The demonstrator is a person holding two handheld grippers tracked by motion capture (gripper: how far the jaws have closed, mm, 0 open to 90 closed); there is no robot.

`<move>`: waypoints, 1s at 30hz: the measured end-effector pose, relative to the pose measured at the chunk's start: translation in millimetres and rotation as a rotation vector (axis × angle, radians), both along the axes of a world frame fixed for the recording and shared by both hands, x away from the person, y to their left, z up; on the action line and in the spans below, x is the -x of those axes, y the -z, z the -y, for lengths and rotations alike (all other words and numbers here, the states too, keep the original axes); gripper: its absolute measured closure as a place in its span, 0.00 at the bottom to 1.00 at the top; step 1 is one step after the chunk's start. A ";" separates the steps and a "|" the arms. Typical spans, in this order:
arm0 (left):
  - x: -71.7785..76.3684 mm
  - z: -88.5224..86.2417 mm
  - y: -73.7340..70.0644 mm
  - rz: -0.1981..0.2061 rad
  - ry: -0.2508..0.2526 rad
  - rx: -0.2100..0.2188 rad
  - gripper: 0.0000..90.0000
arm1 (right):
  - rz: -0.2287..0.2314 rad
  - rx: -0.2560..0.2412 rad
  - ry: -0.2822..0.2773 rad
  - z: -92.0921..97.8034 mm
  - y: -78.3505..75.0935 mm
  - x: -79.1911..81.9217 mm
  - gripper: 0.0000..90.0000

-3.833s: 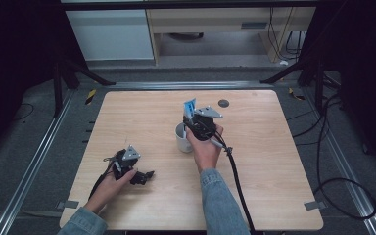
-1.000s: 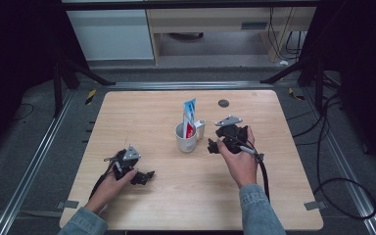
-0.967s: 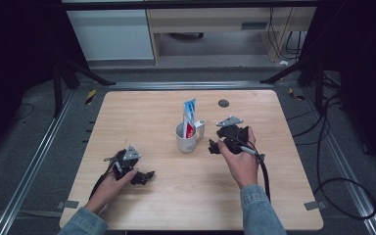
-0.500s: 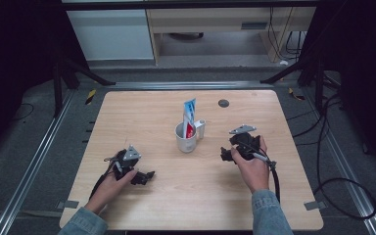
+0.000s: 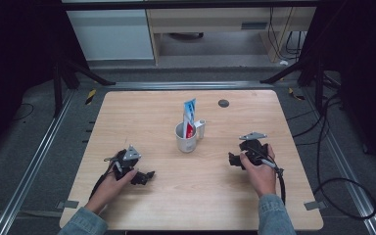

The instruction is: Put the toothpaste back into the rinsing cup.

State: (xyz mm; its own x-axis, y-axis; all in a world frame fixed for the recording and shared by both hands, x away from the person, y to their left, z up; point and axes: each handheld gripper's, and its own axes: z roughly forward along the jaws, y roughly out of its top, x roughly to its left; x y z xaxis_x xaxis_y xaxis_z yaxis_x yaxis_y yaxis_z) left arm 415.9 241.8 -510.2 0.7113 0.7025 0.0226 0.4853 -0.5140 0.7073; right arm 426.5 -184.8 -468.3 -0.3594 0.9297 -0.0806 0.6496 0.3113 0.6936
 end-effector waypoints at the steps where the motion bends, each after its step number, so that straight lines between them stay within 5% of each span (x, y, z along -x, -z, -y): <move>1: 0.0 0.0 0.0 0.000 0.000 0.000 0.00 | -0.003 0.002 -0.002 0.7 1.1 0.3 0.09; 30: 0.0 0.0 0.0 0.000 0.000 0.000 0.00 | -0.001 -0.069 0.080 29.1 28.4 -3.3 0.09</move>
State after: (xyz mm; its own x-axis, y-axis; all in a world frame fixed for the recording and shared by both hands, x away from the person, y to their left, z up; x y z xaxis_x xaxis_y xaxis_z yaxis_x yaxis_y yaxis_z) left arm 415.9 241.8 -510.2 0.7113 0.7026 0.0226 0.4852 -0.5140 0.7074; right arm 429.9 -213.9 -496.7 -0.2840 0.9587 -0.0153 0.6715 0.2103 0.7106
